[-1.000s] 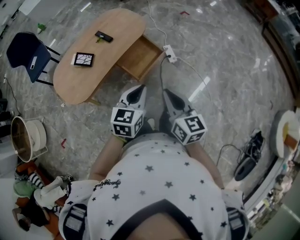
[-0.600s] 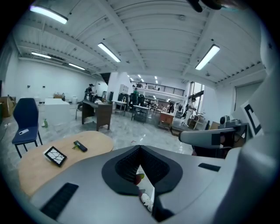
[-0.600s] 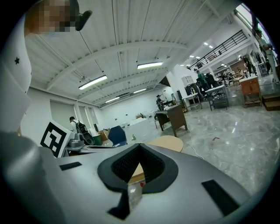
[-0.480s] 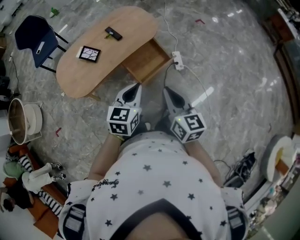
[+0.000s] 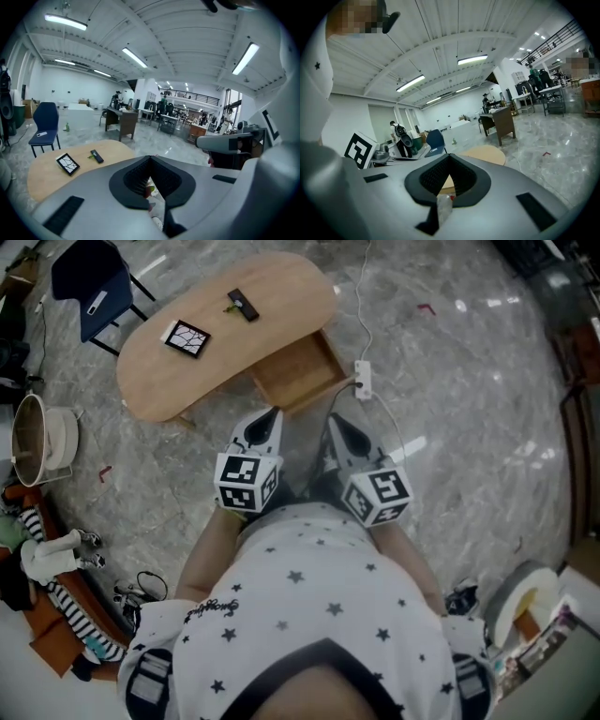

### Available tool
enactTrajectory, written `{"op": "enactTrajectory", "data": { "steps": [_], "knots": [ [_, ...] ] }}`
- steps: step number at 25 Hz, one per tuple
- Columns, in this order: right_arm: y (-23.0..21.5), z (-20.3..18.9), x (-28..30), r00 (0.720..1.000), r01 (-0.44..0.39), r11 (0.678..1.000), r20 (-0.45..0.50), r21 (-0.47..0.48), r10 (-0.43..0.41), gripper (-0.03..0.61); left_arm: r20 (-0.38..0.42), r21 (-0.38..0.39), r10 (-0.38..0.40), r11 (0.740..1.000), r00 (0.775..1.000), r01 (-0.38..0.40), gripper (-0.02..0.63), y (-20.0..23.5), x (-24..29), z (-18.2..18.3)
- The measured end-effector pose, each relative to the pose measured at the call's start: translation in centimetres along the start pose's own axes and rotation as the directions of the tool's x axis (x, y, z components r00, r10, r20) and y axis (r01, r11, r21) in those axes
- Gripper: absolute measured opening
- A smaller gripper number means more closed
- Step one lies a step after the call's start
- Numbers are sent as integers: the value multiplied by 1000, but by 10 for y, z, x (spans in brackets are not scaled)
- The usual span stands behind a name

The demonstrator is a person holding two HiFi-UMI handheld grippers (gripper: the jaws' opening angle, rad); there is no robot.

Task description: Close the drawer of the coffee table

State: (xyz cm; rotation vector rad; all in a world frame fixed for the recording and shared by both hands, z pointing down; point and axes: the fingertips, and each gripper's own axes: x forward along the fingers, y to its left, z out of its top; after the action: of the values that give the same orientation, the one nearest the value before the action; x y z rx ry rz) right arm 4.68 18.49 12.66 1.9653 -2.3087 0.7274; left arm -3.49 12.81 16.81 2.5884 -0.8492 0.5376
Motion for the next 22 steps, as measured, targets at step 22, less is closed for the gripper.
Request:
{"op": "enactTrajectory", "data": {
  "steps": [22],
  "knots": [
    [-131,16,53,966,-226,972,-141,-70,215,8,22,-121,288,951,957,-284,8,2,86,6]
  ]
}}
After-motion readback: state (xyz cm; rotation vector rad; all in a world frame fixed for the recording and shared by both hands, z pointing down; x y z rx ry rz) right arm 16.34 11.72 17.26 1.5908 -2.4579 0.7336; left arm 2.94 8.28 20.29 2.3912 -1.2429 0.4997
